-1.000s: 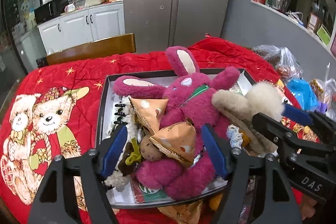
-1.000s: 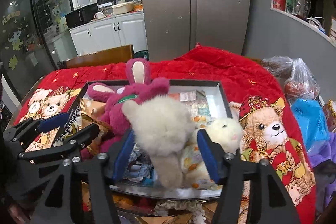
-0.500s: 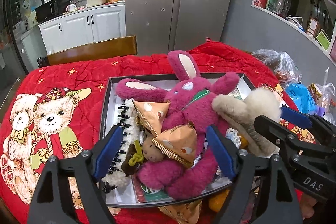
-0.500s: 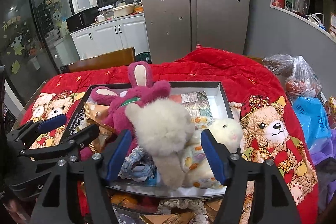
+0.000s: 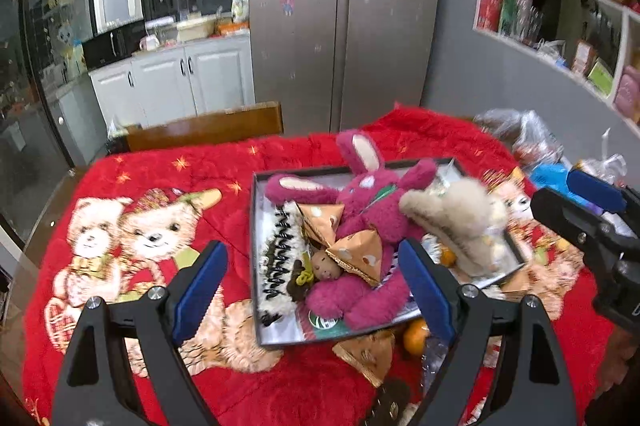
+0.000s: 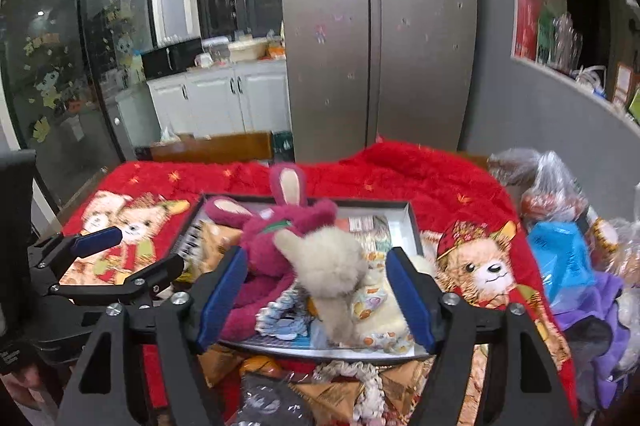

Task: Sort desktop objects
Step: 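Open both tools and withdraw them from the black box, then grasp the brown fuzzy plush strip with the left tool while the right tool grasps the wooden bead bracelet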

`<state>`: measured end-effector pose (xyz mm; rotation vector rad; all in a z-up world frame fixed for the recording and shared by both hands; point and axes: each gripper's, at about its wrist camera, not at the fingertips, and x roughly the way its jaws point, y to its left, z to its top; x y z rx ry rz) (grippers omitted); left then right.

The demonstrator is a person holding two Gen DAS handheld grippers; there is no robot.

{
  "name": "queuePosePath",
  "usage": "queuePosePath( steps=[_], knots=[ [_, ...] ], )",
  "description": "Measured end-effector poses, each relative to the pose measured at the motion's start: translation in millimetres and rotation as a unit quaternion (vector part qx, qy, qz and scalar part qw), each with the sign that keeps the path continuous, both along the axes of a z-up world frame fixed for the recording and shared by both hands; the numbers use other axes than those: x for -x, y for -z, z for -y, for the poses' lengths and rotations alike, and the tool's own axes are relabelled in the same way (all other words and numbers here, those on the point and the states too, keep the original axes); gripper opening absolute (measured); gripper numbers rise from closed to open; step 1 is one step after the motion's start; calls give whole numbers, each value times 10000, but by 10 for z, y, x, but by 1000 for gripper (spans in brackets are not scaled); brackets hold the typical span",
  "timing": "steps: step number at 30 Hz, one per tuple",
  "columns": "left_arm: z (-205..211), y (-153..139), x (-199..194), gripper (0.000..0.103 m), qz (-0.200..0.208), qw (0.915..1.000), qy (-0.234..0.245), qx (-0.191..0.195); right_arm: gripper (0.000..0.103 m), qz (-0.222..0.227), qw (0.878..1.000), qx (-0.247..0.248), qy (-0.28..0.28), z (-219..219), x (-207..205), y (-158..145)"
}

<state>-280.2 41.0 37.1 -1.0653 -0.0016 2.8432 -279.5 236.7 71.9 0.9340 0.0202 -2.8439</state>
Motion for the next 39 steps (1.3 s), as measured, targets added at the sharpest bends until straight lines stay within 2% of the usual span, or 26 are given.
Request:
queuePosePath(
  steps=[2,6,9,11,13,15,18,22,24,28,33,36,39],
  knots=[
    [38,-153,-169,96,-132,9999,28,-54,79,-170,9998,-38,-15,15,-181,-137],
    [88,-401,-605,98,-468,9988,90,64,79,-538,9976,-399,181,49,-545,-364],
    [99,-418,-935,103,-675,9975,112,197,80,-646,9971,-326,218,-20,-799,-462],
    [78,-341,-1146,103,-768,9958,0,504,83,-689,9967,-333,278,-67,-957,-467],
    [89,-157,-1349,103,-739,9953,-104,615,84,-753,9945,-584,439,-91,-1162,-383],
    [121,46,-1436,103,-518,9977,-41,433,84,-787,9925,-698,617,-158,-1383,-214],
    [138,384,-1471,103,-193,9996,24,207,84,-615,9957,-425,542,-326,-1608,98],
    [76,694,-1393,102,206,9996,205,-18,84,-322,9961,-432,695,-469,-1609,399],
    [35,773,-1385,102,275,9991,310,-109,84,-243,9970,-288,670,-534,-1601,492],
    [-44,896,-1405,102,359,9985,407,15,84,-27,9982,-38,606,-601,-1524,675],
    [-86,1017,-1355,102,527,9976,438,71,84,439,9975,-226,501,-554,-1413,941],
    [-80,1086,-1315,102,625,9971,423,78,84,674,9949,-459,598,-555,-1375,1060],
    [-62,1164,-1267,102,746,9964,381,108,84,955,9919,-462,701,-639,-1345,1181]
  ],
)
